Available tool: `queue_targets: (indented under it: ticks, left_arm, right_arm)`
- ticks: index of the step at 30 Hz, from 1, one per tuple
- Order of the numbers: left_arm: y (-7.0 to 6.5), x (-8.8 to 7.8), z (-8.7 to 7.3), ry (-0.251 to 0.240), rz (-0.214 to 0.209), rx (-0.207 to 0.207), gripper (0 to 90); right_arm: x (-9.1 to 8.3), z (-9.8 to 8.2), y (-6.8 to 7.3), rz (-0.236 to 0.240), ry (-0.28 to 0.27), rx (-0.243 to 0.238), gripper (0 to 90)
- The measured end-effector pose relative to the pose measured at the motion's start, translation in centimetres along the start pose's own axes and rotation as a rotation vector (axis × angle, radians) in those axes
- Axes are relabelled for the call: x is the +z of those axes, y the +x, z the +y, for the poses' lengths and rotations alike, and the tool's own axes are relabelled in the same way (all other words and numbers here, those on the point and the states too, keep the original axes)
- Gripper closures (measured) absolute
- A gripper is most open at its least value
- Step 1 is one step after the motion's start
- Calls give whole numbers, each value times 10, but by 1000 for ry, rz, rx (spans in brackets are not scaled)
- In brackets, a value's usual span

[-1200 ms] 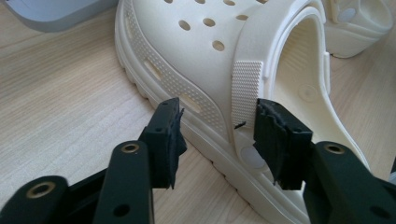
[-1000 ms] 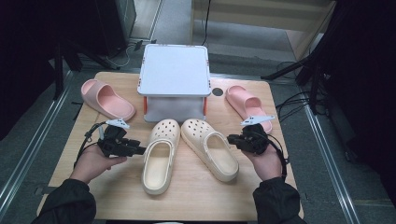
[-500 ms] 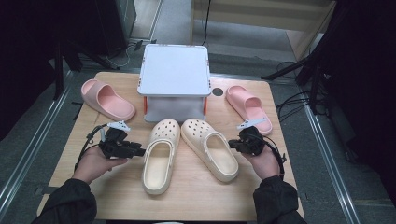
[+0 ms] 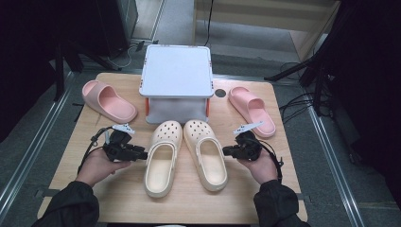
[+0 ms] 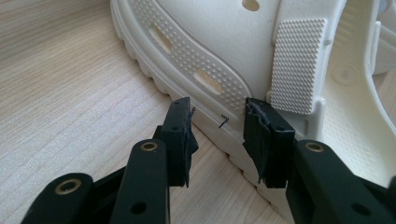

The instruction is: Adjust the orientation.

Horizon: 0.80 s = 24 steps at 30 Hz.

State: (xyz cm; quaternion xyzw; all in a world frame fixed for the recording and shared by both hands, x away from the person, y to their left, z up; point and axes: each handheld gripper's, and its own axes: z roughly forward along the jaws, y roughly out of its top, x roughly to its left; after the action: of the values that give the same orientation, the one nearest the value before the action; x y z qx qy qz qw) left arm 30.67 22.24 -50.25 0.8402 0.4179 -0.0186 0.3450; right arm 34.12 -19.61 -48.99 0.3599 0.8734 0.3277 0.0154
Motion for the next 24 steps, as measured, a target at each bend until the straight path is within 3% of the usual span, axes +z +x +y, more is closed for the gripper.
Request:
queue_targets:
  ticks: [2,4,9,13,24]
  left_arm:
    - [0,0,0,0,0,1,620]
    - [-2,0,0,0,6,11,623]
    - [-3,0,0,3,1,14,631]
    - [-6,2,1,11,-5,26,633]
    - [-20,9,3,27,-30,77,634]
  right_arm:
    - [3,1,2,-16,-5,-4,843]
    - [7,4,4,6,3,7,849]
    - [17,7,20,22,32,-47,848]
    - [19,8,24,17,25,-60,848]
    - [21,8,28,31,24,-45,847]
